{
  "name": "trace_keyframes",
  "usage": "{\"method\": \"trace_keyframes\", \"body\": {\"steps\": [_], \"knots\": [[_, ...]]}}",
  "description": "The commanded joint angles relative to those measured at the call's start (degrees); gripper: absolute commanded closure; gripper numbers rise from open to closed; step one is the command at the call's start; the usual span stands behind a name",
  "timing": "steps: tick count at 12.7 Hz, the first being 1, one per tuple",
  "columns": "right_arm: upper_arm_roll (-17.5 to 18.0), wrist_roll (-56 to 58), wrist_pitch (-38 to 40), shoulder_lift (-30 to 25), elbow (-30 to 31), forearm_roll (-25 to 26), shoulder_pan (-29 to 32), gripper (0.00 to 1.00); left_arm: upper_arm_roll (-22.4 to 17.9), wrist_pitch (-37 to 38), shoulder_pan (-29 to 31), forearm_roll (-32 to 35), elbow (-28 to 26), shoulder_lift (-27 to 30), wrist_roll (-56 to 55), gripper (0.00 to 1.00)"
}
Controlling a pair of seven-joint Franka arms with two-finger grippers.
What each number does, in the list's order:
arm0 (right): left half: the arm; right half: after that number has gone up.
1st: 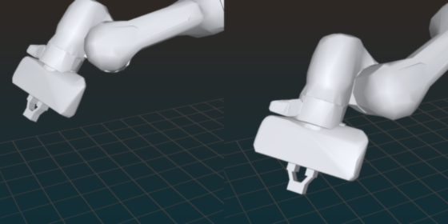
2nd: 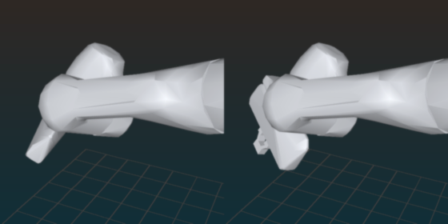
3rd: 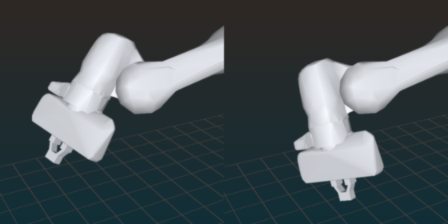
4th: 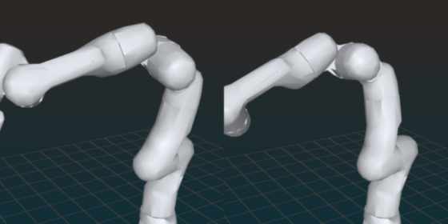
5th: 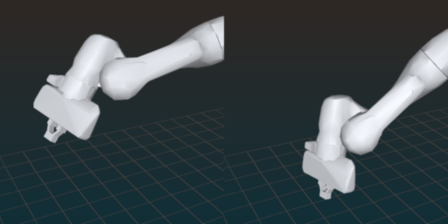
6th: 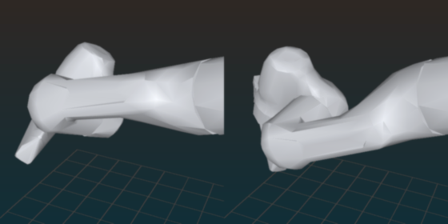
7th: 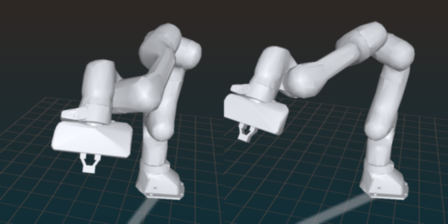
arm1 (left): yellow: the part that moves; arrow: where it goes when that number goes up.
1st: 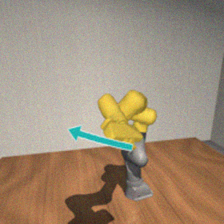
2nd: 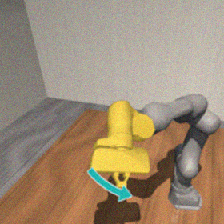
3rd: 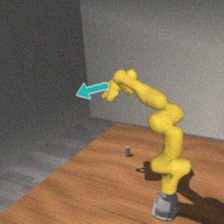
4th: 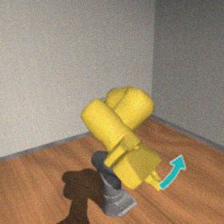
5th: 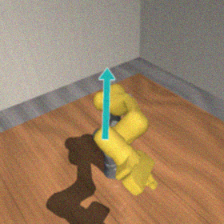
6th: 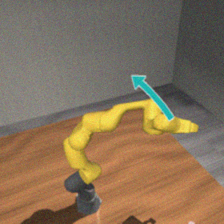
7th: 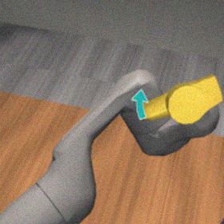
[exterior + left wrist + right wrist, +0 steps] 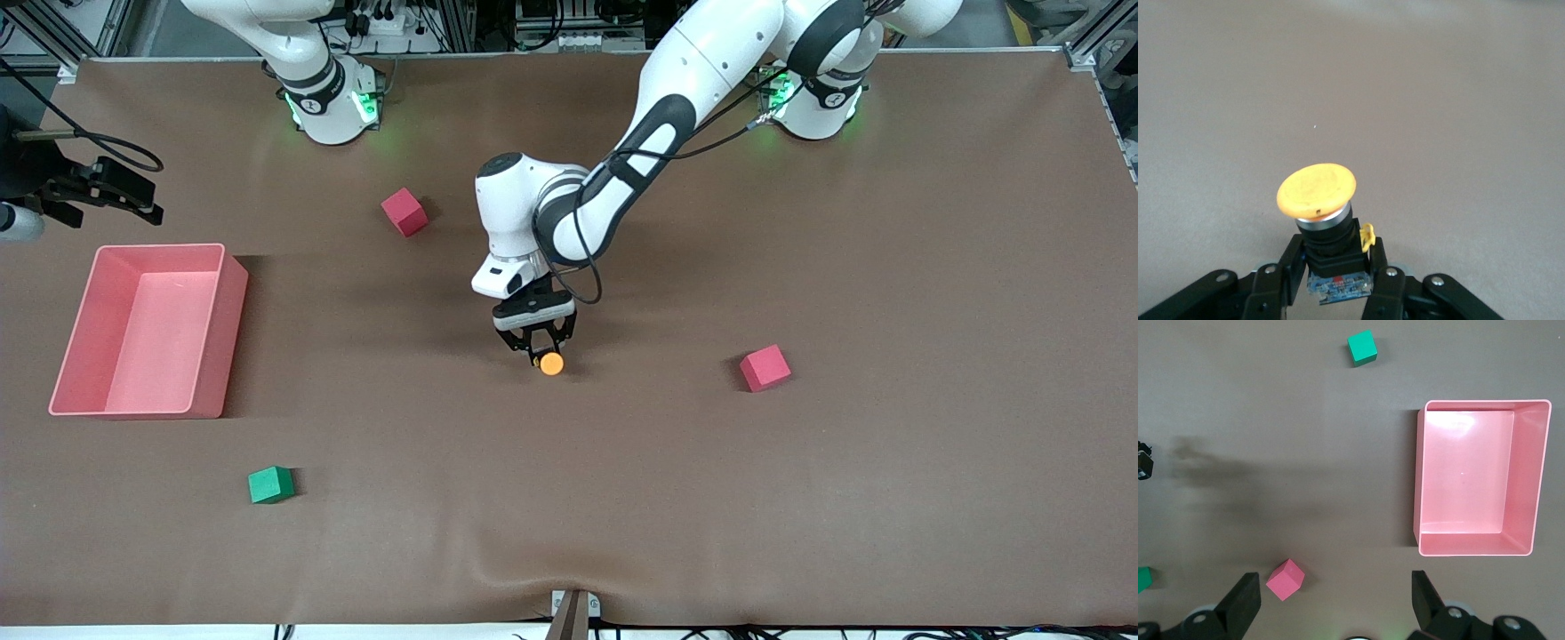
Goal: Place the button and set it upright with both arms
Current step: 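Lower the upright button onto the table with the left gripper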
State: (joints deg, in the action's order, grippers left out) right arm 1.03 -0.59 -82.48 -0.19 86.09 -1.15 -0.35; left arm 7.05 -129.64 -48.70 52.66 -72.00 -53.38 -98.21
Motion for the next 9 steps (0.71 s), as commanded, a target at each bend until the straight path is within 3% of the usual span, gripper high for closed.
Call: {"method": "trace_keyframes", "body": {"steps": [1, 4, 9], "knots": [[0.81, 0.94, -0.14, -0.78, 0.31, -0.17, 1.41, 0.0, -0.9, -0.7, -1.39, 8.82, -0.77, -0.84, -3.04, 1.0], [0.81, 0.94, -0.05, -0.78, 0.39, -0.26, 1.41, 0.0, -0.81, -0.7, -1.57, 22.36, -0.78, -2.16, -15.57, 1.0], [0.81, 0.94, -0.05, -0.78, 0.39, -0.26, 1.41, 0.0, -0.9, -0.7, -2.98, 29.15, -0.95, -3.83, -19.22, 1.0]]}}
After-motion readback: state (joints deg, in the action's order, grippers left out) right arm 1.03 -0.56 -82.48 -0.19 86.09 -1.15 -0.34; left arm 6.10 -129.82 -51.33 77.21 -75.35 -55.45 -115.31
